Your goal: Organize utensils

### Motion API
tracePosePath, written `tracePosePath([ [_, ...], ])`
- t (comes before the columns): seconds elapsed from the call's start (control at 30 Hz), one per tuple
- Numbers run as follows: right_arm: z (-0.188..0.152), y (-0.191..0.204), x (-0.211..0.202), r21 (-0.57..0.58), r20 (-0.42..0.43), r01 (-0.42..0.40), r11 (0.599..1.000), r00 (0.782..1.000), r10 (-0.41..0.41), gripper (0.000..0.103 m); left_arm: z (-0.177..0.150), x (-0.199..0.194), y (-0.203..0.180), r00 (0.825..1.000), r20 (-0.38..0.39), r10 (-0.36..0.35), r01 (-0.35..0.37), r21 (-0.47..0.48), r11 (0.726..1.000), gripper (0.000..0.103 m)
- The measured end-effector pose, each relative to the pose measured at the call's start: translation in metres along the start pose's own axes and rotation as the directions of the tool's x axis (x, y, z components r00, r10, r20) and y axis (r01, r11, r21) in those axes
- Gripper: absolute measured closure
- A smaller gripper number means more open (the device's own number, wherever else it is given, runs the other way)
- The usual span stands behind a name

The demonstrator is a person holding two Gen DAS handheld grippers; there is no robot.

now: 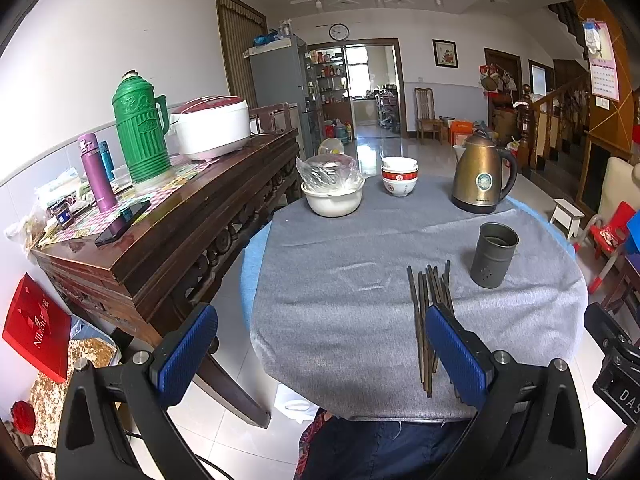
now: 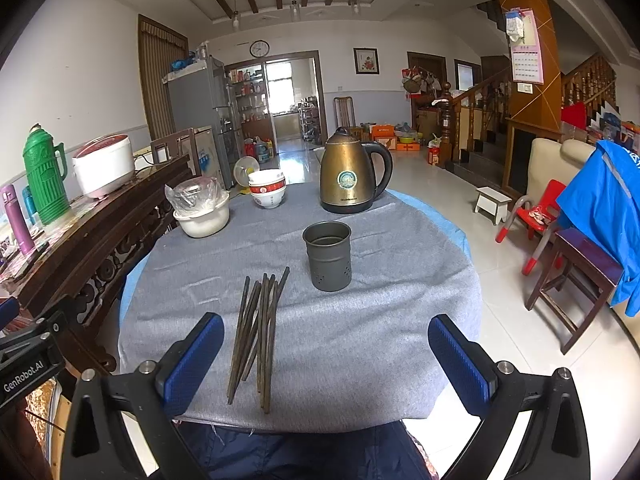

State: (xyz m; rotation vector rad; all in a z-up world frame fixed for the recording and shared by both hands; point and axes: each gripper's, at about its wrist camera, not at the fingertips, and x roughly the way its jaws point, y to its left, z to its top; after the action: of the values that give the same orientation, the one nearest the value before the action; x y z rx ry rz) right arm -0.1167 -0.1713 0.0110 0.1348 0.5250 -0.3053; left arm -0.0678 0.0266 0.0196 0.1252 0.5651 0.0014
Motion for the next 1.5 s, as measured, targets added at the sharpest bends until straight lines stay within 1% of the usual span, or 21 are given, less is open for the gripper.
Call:
tracePosePath([
  [0.2, 0.0, 0.002, 0.006, -0.086, 0.022, 0.043, 0.995, 0.999, -0.041, 0.0, 0.0, 0.004, -0.002, 1.0, -0.011, -0.004, 0.004, 0.009, 1.0, 0.0],
  [0.27, 0.0, 0.003, 0.007, -0.082, 0.018, 0.04, 0.996, 0.999, -0.039, 0.0, 0.0, 0.007, -0.003, 1.0, -0.019, -0.005, 0.005, 0.014, 1.0, 0.0],
  [0.4, -0.001, 0.002, 0.01, -0.013, 0.012, -0.004, 1.0, 1.0, 0.004, 0.0, -0.001, 0.009, -0.004, 1.0, -0.026, -0.009, 0.009, 0.02, 1.0, 0.0],
  [0.6, -0.002, 0.004, 0.02, -0.015, -0.041, -0.014, 1.0, 0.999, 0.013, 0.0, -0.004, 0.019, -0.004, 0.999, -0.049, -0.015, 0.016, 0.018, 1.0, 0.0],
  [0.67, 0.001, 0.003, 0.028, -0.018, -0.05, -0.027, 0.999, 0.998, 0.026, 0.0, -0.005, 0.029, -0.004, 0.997, -0.077, -0.032, 0.033, 0.014, 0.999, 0.0],
  [0.77, 0.008, -0.003, 0.05, 0.014, -0.095, -0.071, 0.997, 0.993, 0.072, 0.0, -0.006, 0.052, -0.002, 0.987, -0.144, -0.074, 0.074, -0.006, 0.997, 0.0],
  [0.83, 0.013, -0.006, 0.065, 0.034, -0.1, -0.118, 0.992, 0.988, 0.121, 0.0, -0.008, 0.073, 0.001, 0.969, -0.213, -0.128, 0.122, -0.043, 0.992, 0.0],
  [0.9, 0.019, -0.007, 0.08, 0.046, -0.093, -0.161, 0.986, 0.982, 0.165, 0.004, -0.009, 0.093, 0.004, 0.948, -0.266, -0.176, 0.159, -0.084, 0.984, 0.0],
  [0.97, 0.025, -0.007, 0.103, 0.059, -0.128, -0.227, 0.972, 0.964, 0.233, 0.016, -0.011, 0.111, 0.004, 0.936, -0.289, -0.202, 0.179, -0.103, 0.978, 0.0],
  [1.0, 0.027, -0.007, 0.113, 0.071, -0.154, -0.245, 0.967, 0.955, 0.253, 0.03, -0.011, 0.119, 0.004, 0.929, -0.303, -0.212, 0.187, -0.109, 0.976, 0.003],
  [1.03, 0.028, -0.005, 0.13, 0.087, -0.202, -0.273, 0.958, 0.937, 0.285, 0.044, -0.01, 0.13, 0.004, 0.918, -0.324, -0.227, 0.196, -0.124, 0.973, 0.005],
  [1.07, 0.028, -0.003, 0.144, 0.102, -0.241, -0.304, 0.947, 0.916, 0.32, 0.055, -0.011, 0.139, 0.004, 0.911, -0.336, -0.238, 0.202, -0.139, 0.97, 0.008],
  [1.13, 0.025, 0.003, 0.172, 0.132, -0.302, -0.332, 0.934, 0.884, 0.357, 0.063, -0.011, 0.16, 0.004, 0.894, -0.37, -0.253, 0.206, -0.163, 0.965, 0.016],
  [1.17, 0.023, 0.004, 0.18, 0.13, -0.319, -0.326, 0.936, 0.88, 0.351, 0.063, -0.01, 0.171, 0.004, 0.881, -0.392, -0.267, 0.213, -0.175, 0.961, 0.026],
  [1.2, 0.019, 0.007, 0.195, 0.138, -0.355, -0.319, 0.938, 0.868, 0.347, 0.064, -0.01, 0.178, 0.003, 0.87, -0.407, -0.277, 0.22, -0.182, 0.958, 0.034],
  [1.23, 0.016, 0.01, 0.205, 0.142, -0.375, -0.316, 0.938, 0.86, 0.346, 0.065, -0.011, 0.187, 0.001, 0.852, -0.432, -0.296, 0.234, -0.192, 0.953, 0.036],
  [1.3, 0.009, 0.017, 0.231, 0.15, -0.431, -0.31, 0.939, 0.834, 0.344, 0.066, -0.01, 0.203, -0.004, 0.828, -0.461, -0.32, 0.253, -0.203, 0.946, 0.041],
  [1.37, 0.006, 0.023, 0.249, 0.149, -0.469, -0.302, 0.942, 0.817, 0.336, 0.074, -0.008, 0.214, -0.01, 0.813, -0.473, -0.339, 0.271, -0.208, 0.94, 0.041],
  [1.4, 0.005, 0.028, 0.261, 0.145, -0.486, -0.297, 0.944, 0.81, 0.329, 0.076, -0.007, 0.22, -0.013, 0.803, -0.481, -0.351, 0.282, -0.213, 0.936, 0.041],
  [1.43, 0.004, 0.031, 0.271, 0.143, -0.497, -0.291, 0.946, 0.806, 0.323, 0.077, -0.005, 0.227, -0.015, 0.792, -0.489, -0.366, 0.294, -0.219, 0.93, 0.042],
  [1.5, 0.004, 0.035, 0.286, 0.14, -0.51, -0.279, 0.95, 0.802, 0.311, 0.079, 0.0, 0.239, -0.021, 0.777, -0.5, -0.383, 0.312, -0.222, 0.924, 0.047],
])
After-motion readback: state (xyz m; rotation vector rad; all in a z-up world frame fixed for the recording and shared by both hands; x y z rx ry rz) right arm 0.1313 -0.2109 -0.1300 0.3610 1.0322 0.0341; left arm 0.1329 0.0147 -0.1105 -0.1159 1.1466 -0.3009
